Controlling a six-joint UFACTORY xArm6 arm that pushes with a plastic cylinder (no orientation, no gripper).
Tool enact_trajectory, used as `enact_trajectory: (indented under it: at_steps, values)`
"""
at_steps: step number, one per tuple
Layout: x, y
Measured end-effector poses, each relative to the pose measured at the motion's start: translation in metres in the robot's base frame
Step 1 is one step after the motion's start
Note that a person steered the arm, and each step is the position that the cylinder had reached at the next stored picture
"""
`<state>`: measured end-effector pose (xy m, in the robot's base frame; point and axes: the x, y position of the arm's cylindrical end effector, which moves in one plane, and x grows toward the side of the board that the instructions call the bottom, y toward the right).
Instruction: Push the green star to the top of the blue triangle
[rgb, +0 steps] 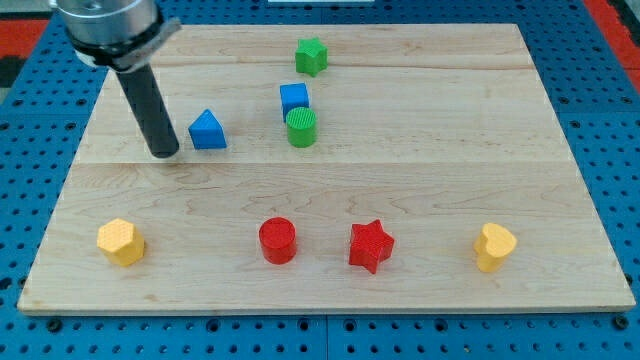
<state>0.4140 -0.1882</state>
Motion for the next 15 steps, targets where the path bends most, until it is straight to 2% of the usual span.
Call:
enact_trajectory:
  at_steps: [1,3,4,5,6,8,9,10,11,12,13,14,15]
  values:
    - [-0.007,0.049]
    - [-0.004,0.062]
    - [-0.056,0.043]
    - [-0.135,0.093]
    - [-0.167,0.175]
    - [-0.220,0.216]
    - [-0.203,0.262]
    - [-0.156,0.221]
    - [-0.138,0.164]
    - [-0.138,0.140]
    - [-0.157,0.122]
    - [-0.153,0.094]
    - [-0.129,0.070]
